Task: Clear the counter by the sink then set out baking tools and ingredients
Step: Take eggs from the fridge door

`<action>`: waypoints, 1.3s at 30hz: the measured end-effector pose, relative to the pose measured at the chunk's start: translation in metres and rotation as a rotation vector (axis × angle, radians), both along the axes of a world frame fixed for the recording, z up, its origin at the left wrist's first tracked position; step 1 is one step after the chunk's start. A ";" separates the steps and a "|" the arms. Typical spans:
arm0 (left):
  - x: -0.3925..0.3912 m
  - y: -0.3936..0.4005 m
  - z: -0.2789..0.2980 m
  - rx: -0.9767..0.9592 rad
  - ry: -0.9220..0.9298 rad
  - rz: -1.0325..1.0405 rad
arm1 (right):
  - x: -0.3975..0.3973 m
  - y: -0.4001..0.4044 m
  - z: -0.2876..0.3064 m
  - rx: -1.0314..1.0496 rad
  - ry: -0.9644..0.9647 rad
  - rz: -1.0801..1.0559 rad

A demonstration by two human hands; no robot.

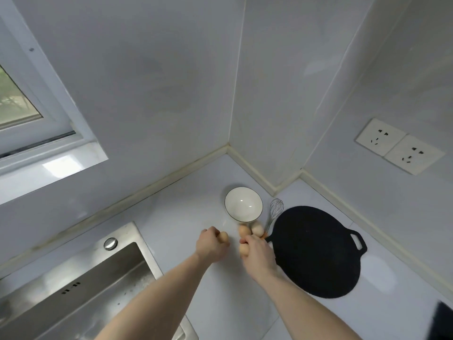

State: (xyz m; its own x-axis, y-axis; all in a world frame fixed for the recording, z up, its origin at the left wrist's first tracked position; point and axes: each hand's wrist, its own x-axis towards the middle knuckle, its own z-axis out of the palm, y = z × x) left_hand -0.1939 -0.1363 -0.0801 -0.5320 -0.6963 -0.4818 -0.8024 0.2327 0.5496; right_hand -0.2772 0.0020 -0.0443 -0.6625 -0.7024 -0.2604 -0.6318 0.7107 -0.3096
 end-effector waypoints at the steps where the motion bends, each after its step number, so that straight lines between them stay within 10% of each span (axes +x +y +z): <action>1: -0.003 0.000 -0.001 0.000 -0.002 -0.009 | 0.000 -0.001 -0.001 0.003 0.004 0.005; 39: -0.006 0.002 0.010 0.217 0.082 0.038 | -0.009 0.018 -0.009 -0.089 0.035 -0.043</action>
State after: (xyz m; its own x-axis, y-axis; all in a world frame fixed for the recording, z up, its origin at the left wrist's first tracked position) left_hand -0.1994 -0.1340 -0.0700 -0.5508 -0.6018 -0.5784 -0.7588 0.0723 0.6474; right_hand -0.2859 0.0196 -0.0534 -0.7000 -0.6926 -0.1740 -0.6132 0.7078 -0.3508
